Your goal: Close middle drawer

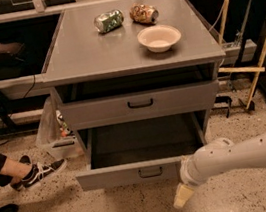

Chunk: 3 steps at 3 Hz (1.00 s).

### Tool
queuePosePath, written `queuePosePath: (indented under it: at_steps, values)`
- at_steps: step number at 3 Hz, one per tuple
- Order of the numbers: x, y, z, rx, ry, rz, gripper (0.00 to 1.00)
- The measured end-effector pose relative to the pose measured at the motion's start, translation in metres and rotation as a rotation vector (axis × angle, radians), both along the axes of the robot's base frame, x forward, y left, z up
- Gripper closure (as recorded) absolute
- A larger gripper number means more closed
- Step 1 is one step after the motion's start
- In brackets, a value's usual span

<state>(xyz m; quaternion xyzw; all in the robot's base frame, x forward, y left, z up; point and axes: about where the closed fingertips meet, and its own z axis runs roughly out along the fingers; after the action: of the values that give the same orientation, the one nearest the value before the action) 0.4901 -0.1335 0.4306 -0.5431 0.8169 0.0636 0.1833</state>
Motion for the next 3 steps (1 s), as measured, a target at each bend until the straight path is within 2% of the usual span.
queuePosePath:
  at_steps: [1, 2, 3]
  values:
    - [0.038, -0.026, 0.013, -0.093, 0.001, -0.056, 0.0]
    - [0.078, -0.019, 0.017, -0.181, 0.033, -0.042, 0.0]
    - [0.081, -0.016, 0.019, -0.191, 0.04, -0.035, 0.0]
